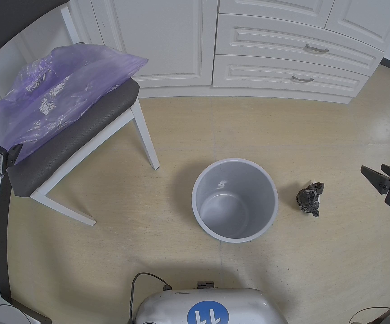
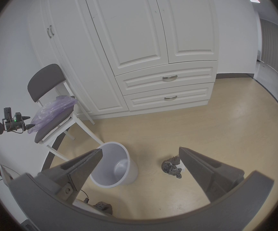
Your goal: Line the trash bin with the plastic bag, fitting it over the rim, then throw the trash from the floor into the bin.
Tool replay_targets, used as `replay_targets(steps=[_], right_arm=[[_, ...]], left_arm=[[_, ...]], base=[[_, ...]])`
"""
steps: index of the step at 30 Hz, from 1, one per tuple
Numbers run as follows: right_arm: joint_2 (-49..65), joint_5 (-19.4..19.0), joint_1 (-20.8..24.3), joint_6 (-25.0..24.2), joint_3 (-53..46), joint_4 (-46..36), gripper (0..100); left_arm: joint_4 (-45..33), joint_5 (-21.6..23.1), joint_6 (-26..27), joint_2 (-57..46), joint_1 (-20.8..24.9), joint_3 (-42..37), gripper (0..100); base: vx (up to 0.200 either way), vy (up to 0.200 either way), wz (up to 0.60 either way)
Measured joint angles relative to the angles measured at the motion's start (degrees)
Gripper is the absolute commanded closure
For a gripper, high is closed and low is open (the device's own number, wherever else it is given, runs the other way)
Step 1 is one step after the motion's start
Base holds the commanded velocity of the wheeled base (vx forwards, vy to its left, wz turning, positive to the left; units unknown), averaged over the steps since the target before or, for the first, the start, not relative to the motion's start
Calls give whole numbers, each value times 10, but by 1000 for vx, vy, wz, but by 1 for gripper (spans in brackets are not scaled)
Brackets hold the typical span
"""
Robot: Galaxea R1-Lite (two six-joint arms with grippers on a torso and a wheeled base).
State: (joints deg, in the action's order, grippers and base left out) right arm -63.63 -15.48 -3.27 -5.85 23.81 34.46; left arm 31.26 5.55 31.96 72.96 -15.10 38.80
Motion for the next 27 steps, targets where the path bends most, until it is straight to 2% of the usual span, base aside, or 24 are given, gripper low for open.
replay_targets(steps=[7,12,14,21,27], right_arm=[[-2,0,-4,-5,-1,0,0],[-1,0,-8,-10,-1,0,0],[0,0,-9,-11,-1,0,0],[0,-1,-14,-15,-1,0,0],[1,-1,-16,-15,-2,0,0]], left_arm=[[1,0,-9,4,-9,30,0],[-29,3,-61,-6,-20,80,0],[-48,4,-66,-9,-21,90,0],[-70,5,-64,-7,-7,52,0],[-52,-1,-20,14,-2,21,0]], base=[[0,0,0],[0,0,0],[0,0,0],[0,0,0],[0,0,0]])
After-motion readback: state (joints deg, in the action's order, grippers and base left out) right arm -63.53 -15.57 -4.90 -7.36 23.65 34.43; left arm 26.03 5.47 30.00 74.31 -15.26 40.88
